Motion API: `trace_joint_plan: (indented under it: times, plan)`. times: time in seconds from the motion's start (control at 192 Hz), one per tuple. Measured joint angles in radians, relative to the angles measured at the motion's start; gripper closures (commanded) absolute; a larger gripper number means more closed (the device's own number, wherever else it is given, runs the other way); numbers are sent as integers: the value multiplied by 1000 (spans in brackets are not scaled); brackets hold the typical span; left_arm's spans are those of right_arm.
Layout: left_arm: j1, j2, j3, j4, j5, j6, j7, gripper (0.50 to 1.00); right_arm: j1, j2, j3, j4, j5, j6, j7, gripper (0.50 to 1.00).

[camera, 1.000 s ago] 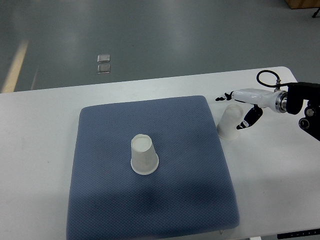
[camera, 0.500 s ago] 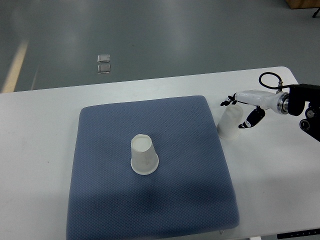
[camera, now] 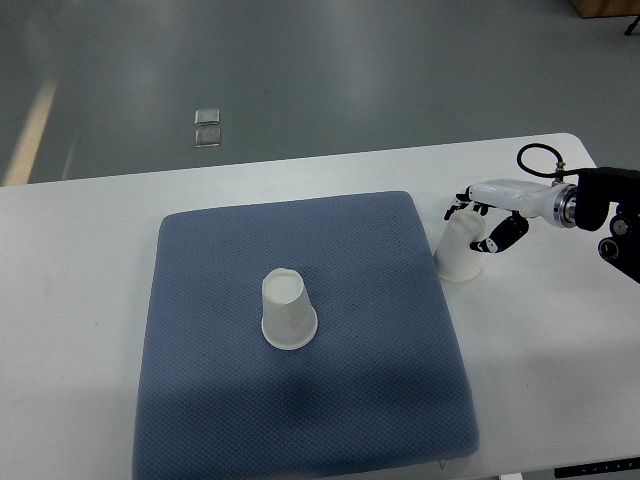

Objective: Stack paper cups
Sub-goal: 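Lift the grasped white cup up off the table with the right hand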

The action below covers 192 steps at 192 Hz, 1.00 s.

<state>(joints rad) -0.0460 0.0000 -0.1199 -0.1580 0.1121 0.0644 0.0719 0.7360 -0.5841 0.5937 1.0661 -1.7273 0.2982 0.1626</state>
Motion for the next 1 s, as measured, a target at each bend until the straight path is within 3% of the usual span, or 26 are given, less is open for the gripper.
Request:
trace_joint_plan:
  times: [0.234, 0.458, 0.745, 1.0]
  plan:
    - [0, 0, 0, 0, 0, 0, 0, 500, 39, -10, 3, 1, 13, -18, 2, 979]
    - [0, 0, 0, 0, 0, 0, 0, 500, 150, -39, 8, 42, 88, 1, 14, 981]
    - [0, 0, 0, 0, 0, 0, 0, 500, 336, -109, 11, 186, 287, 148, 4, 983]
    - [0, 0, 0, 0, 0, 0, 0, 500, 415, -97, 14, 328, 370, 233, 4, 983]
